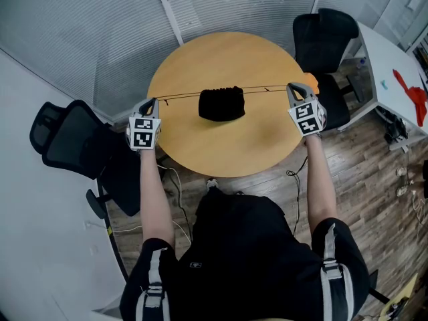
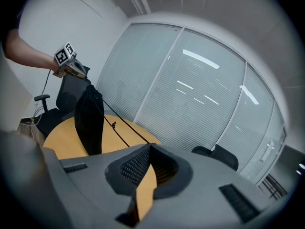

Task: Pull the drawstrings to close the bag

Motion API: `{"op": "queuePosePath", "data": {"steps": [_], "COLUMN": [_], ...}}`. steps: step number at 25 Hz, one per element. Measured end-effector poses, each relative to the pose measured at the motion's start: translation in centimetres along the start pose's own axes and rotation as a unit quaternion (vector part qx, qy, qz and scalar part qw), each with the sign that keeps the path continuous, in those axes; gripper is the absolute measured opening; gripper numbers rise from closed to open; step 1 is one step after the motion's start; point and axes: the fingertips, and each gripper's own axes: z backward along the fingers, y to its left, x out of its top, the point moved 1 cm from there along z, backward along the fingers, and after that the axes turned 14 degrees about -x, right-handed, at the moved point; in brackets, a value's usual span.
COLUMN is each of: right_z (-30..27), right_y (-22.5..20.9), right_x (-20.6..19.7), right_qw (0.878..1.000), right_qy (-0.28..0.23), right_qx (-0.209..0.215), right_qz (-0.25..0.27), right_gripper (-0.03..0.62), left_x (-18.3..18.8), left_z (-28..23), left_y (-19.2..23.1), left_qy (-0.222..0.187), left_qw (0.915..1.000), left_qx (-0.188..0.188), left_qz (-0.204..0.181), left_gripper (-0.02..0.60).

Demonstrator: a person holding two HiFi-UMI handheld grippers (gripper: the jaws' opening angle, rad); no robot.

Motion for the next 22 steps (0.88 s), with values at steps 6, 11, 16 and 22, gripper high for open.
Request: {"op": "queuePosePath", "data": {"steps": [6,11,16,22], "right_z": [-0.3,-0.9,-2.6,-7.0], "right_y": [0.1,0.1,0.9,1.0], "right_x": [-0.5,-0.5,-0.6,-0.3], "right_qw": [1.0,1.0,1.0,0.998], "right_qy": [0.004,0.009,0.022,0.051], "right_qx": [0.0,0.001,0.009,0.024], "right_qz": [0.003,0.003,0.013,0.024], "right_gripper": [0.058,0.058,0.058,0.059], "left_x": [-0.5,-0.8,-1.9,-1.4], "left_z": [-0.4,-0.9,-2.3,-5.9], "left_y": [0.3,0.9,2.1,5.2], "left_qy": [0.003,0.003,0.004,0.026], "left_qw": [1.0,0.9999,0.9985,0.9976], "left_qx": [0.0,-0.003,-0.027,-0.055], "left_qz": [0.004,0.01,0.048,0.031], "left_gripper": [0.014,0.014,0.014,0.014]}}
